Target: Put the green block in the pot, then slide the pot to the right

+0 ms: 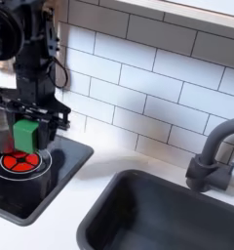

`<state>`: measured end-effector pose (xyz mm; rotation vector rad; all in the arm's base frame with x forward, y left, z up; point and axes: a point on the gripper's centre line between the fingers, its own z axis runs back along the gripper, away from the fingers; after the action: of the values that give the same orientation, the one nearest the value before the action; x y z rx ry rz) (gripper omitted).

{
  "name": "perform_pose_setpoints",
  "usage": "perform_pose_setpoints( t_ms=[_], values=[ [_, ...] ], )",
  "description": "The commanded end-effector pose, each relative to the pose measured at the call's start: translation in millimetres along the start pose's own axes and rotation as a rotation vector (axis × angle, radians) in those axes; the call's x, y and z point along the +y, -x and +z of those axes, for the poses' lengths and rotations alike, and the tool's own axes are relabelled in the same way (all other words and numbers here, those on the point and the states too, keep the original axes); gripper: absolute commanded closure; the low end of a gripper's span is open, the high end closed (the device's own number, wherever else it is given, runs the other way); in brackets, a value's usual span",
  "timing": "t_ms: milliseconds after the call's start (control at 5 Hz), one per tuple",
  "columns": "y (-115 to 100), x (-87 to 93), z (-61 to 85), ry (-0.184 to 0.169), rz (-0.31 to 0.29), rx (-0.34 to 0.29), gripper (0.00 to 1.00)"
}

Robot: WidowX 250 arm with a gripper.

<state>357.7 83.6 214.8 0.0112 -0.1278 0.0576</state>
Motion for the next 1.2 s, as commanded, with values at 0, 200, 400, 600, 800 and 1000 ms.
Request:
perform_pose_setpoints(
  t_ms=[0, 200, 400, 600, 800, 1000],
  values=[
    [-16.2, 20.4, 11.9, -0.061, 0.016, -0.08, 1.0],
    [-29.6, 29.6, 20.3, -0.085, 0.034, -0.133, 1.0],
    [-41.8, 42.5, 14.5, -0.104, 0.049, -0.151, 1.0],
    [-49.9, 53.7, 10.1, -0.131, 0.049, -0.168, 1.0],
    [-54.6, 59.6, 5.3, -0.149, 0.046, -0.181, 1.0],
    [-55.4, 61.6, -4.0, -0.165, 0.029, -0.186, 1.0]
  ],
)
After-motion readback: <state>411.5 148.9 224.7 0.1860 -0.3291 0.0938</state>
